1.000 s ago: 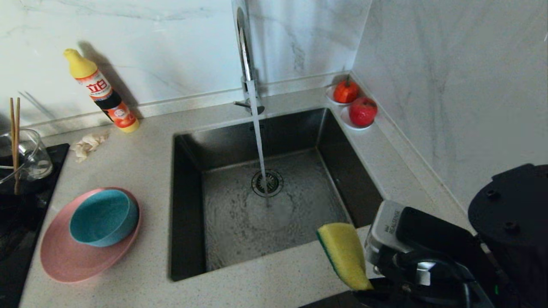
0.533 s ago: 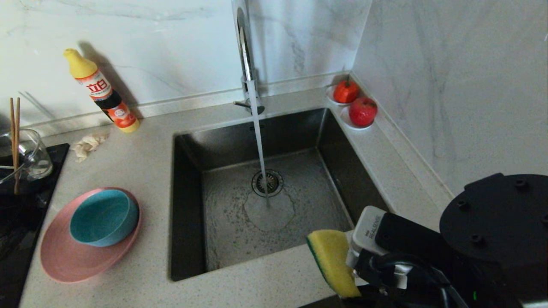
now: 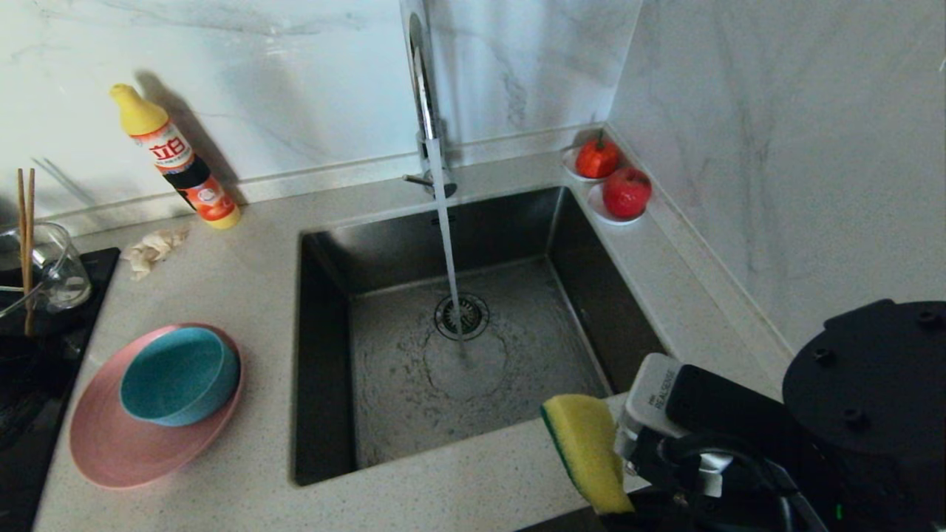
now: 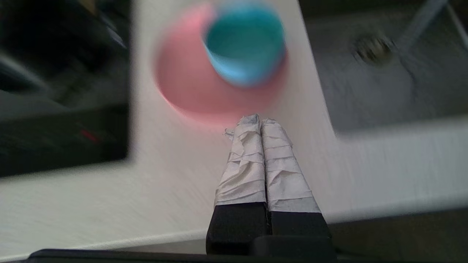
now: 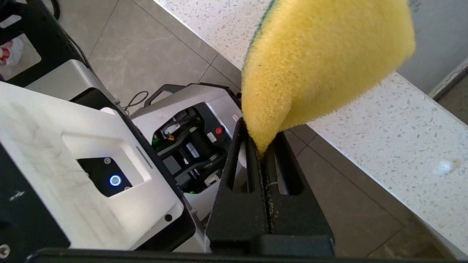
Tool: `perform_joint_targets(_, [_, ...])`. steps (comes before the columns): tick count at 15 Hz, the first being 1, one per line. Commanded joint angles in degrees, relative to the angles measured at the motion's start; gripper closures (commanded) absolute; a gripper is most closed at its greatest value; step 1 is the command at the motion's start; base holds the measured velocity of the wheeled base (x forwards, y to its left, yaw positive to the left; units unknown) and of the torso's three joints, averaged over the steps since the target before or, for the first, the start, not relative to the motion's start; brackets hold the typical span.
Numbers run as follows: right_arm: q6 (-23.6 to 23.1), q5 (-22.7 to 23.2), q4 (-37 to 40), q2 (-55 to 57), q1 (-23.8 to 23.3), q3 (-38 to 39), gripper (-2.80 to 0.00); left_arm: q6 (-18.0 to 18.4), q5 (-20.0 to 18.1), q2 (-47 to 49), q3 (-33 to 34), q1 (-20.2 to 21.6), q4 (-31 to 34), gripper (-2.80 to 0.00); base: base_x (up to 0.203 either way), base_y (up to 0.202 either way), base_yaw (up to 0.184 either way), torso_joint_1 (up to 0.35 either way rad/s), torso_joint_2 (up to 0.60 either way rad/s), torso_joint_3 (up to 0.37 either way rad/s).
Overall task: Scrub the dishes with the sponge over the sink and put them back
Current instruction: Pick up a bowl and the sponge
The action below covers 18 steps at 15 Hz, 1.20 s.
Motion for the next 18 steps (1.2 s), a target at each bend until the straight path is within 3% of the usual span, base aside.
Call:
perform_joint_targets(1, [0.0, -0.1, 0.1, -0.4, -0.7, 0.0, 0.00, 1.5, 4.7, 13.4, -10.1, 0.1, 0.8, 0.00, 0.000, 0.000, 0.000, 0.000, 0.00, 0.000])
perform_joint_targets(5, [-0.2, -0.1, 0.0, 0.1, -2.1, 0.0, 0.00, 4.6, 12.9, 34.8, -22.5, 0.6, 4.1, 0.00, 0.000, 0.000, 0.000, 0.000, 0.00, 0.000])
perform_joint_targets(9, [-0.2, -0.1, 0.0, 1.0, -2.2, 0.0, 0.00, 1.5, 16.6, 56.7, -30.0, 2.8, 5.1, 0.00, 0.000, 0.000, 0.000, 0.000, 0.00, 0.000])
perform_joint_targets(11, [-0.2, -0.1, -0.3, 1.5, -2.2, -0.2, 0.00, -1.0, 13.7, 64.6, -32.2, 7.8, 5.5, 0.00, 0.000, 0.000, 0.000, 0.000, 0.00, 0.000])
perform_joint_targets(14, [-0.2, -0.1, -0.3, 1.8, -2.2, -0.3, 0.00, -3.7, 2.0, 69.7, -33.9, 17.2, 5.4, 0.00, 0.000, 0.000, 0.000, 0.000, 0.00, 0.000])
perform_joint_targets(16, [-0.2, -0.1, 0.0, 1.8, -2.2, -0.4, 0.00, -7.4, -4.3, 69.4, -34.6, 19.6, 5.3, 0.00, 0.000, 0.000, 0.000, 0.000, 0.00, 0.000])
perform_joint_targets(18, [-0.2, -0.1, 0.1, 1.8, -2.2, -0.5, 0.00, -8.4, -5.2, 68.9, -34.9, 19.7, 5.3, 0.00, 0.000, 0.000, 0.000, 0.000, 0.00, 0.000])
